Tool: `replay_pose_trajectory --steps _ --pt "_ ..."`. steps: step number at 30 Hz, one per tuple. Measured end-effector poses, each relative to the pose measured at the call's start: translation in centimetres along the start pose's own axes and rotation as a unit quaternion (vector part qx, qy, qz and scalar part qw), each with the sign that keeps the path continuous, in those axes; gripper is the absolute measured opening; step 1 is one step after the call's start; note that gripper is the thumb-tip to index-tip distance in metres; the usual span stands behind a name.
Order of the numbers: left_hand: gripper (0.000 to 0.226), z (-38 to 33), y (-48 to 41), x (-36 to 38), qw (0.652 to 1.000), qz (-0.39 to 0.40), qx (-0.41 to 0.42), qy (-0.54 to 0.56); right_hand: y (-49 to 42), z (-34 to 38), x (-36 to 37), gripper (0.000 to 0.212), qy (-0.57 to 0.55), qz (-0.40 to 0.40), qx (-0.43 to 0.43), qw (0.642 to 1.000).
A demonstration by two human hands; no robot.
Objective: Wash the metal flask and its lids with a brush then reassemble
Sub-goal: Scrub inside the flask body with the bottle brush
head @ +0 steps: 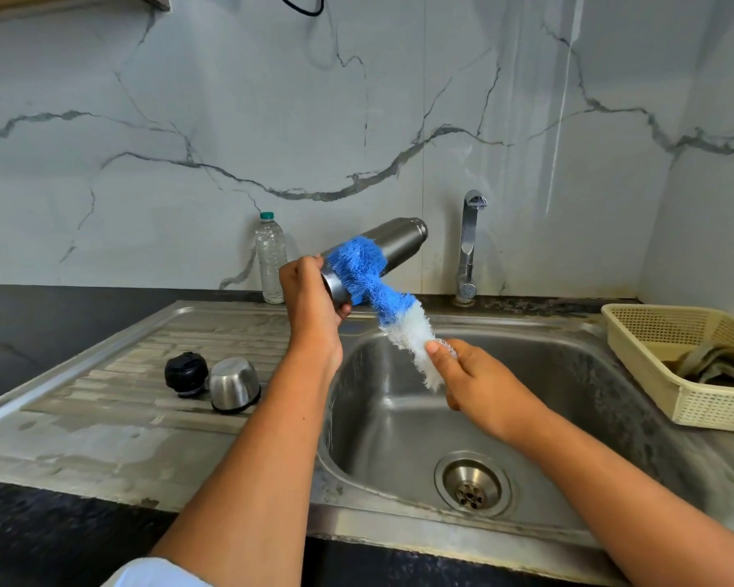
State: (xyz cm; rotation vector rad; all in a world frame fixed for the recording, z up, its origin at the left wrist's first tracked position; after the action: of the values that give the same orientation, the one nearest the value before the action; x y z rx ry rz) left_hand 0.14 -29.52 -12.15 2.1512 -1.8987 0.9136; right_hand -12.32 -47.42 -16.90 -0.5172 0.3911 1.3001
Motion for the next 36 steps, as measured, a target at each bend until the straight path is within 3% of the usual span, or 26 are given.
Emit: replay_pose_trajectory --steps 3,9,13,17,22,28,32,36 --pt "0.037 0.0 0.5 0.1 0.999 0.004 0.023 -0.024 -0.3 0.8 0.6 0.042 0.016 -0.015 -0.017 1.0" --pt "0.027 -1.0 -0.1 -2.1 0.991 -0.109 0.075 -0.034 0.8 0.9 0.8 0.038 0.073 -0.009 -0.029 0.997" --pt "0.022 -0.7 0.4 -1.7 0.99 -0.113 0.065 -0.047 0.3 1.4 1.1 0.039 0.063 -0.033 -0.036 0.997" --pt "0.031 -0.8 -0.8 -3.2 0.988 -0.144 0.032 -0.034 0.4 0.9 0.8 0.042 0.087 -0.028 -0.035 0.995" --pt "0.023 0.0 0.3 -1.7 0.992 -0.111 0.018 -0.058 0.0 1.3 0.9 0.042 0.072 -0.055 -0.033 0.995" --pt "0.025 -0.4 -0.7 -3.1 0.989 -0.137 0.018 -0.048 0.2 -0.2 -0.3 0.041 0.098 -0.04 -0.011 0.994" --pt "0.022 0.2 0.2 -1.7 0.993 -0.101 0.018 -0.063 -0.6 0.4 0.0 0.042 0.068 -0.061 -0.011 0.996" --pt "0.037 -0.6 -0.8 -3.0 0.992 -0.12 0.012 -0.038 -0.1 0.0 -0.2 0.041 0.09 -0.043 -0.015 0.995"
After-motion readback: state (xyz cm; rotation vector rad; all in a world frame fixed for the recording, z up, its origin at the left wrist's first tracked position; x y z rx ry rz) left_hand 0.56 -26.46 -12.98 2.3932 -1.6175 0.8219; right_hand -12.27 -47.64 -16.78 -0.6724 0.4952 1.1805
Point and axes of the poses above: each hand's wrist, its own y-axis away from the middle knuckle, its own x-axis out of the palm, z = x × y, the point moved 6 cm from there along -y, towards the middle knuckle, and after that the axes turned 6 degrees about x, right-handed, at the moved point
